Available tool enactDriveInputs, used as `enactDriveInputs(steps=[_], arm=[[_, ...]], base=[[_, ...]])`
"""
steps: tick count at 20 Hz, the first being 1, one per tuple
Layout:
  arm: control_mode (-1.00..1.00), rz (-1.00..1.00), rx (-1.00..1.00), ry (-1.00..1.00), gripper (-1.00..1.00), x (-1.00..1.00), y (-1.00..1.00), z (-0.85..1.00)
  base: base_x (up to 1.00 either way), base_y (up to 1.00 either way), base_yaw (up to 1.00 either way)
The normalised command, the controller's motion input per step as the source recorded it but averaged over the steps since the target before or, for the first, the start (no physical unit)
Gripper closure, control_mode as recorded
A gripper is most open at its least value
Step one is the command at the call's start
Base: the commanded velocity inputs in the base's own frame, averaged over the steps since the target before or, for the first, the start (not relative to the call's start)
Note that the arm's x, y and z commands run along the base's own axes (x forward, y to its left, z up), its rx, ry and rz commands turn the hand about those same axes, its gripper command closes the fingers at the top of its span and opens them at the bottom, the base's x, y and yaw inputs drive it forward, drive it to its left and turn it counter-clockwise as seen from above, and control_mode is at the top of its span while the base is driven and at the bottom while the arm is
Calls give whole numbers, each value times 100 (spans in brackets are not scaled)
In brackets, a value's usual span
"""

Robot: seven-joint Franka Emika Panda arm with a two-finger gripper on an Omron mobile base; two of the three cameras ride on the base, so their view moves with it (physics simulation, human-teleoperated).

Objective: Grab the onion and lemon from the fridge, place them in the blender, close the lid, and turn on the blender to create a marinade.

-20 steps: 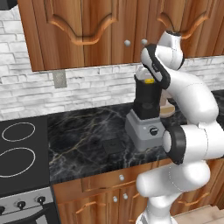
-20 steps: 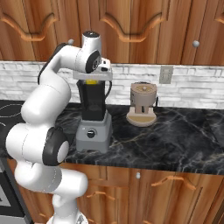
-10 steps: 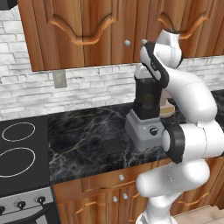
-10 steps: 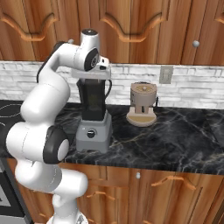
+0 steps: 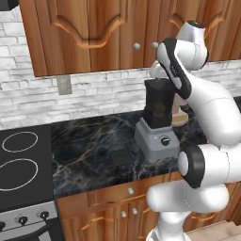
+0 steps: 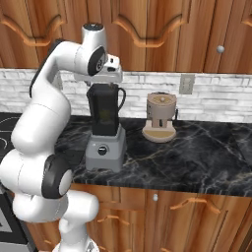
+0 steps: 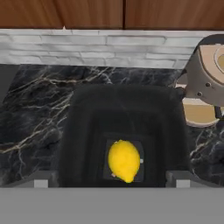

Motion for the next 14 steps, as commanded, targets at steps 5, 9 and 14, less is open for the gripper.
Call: enactDriveInputs(steps=[5,9,14], arm=[[-100,-6,0,-9,-100,-100,19,-15],[-100,-7,0,0,-100,-100,34,-46],[-100,-6,0,10,-100,-60,52,-69]], base=[[0,0,0],[0,0,0],[0,0,0]])
